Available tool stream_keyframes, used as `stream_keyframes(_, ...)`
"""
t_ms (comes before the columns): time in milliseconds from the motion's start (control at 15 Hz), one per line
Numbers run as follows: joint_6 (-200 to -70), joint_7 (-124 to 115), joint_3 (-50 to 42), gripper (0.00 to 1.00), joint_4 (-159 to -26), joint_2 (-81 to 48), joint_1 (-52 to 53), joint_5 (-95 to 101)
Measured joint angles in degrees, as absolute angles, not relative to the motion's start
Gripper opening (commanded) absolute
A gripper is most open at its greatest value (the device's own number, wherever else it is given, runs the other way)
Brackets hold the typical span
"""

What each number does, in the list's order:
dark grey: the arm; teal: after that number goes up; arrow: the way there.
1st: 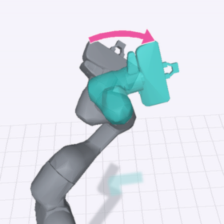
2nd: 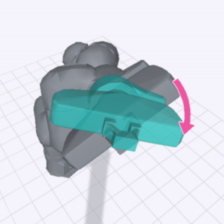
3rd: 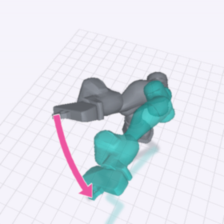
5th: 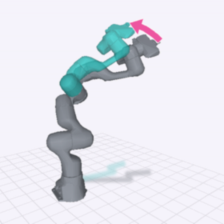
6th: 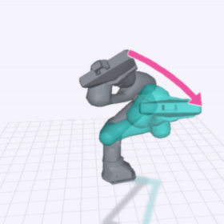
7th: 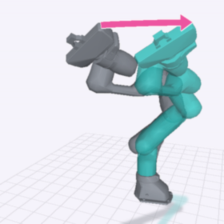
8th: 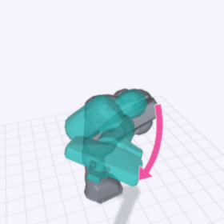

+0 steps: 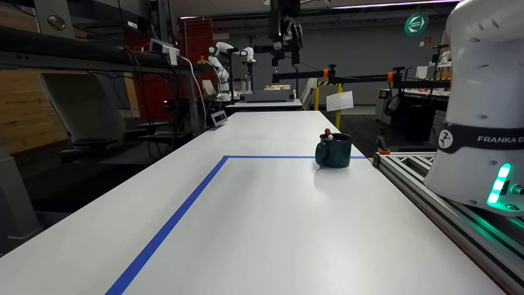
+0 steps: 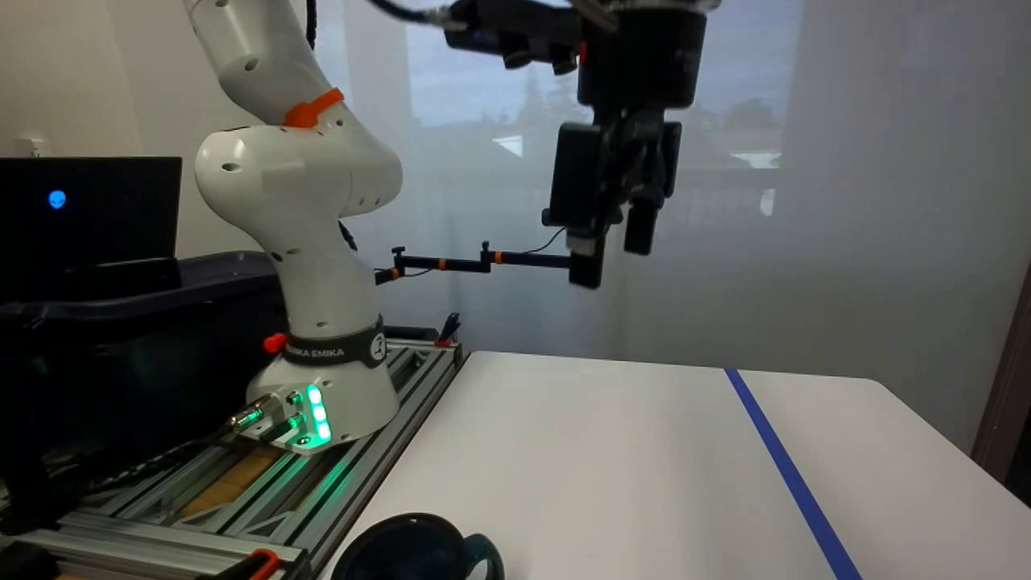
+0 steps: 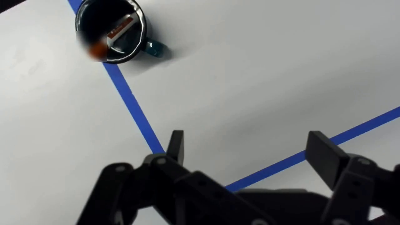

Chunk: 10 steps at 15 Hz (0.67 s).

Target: Take the red marker out of the mug.

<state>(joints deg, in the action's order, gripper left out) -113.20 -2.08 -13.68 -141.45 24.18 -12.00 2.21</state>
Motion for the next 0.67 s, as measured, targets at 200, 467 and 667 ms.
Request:
stream_keyframes(200,-117.39,-2.0,-15.91,1.0,-144.8,20.05,-12.95,0.89)
stream_keyframes(467,-122.35,-2.16,-16.87,1.0,-147.23,14.91,-14.81,0.79)
stream_keyframes(667,-124.51,-2.19,-17.14,1.0,-148.04,11.59,-16.25,1.01)
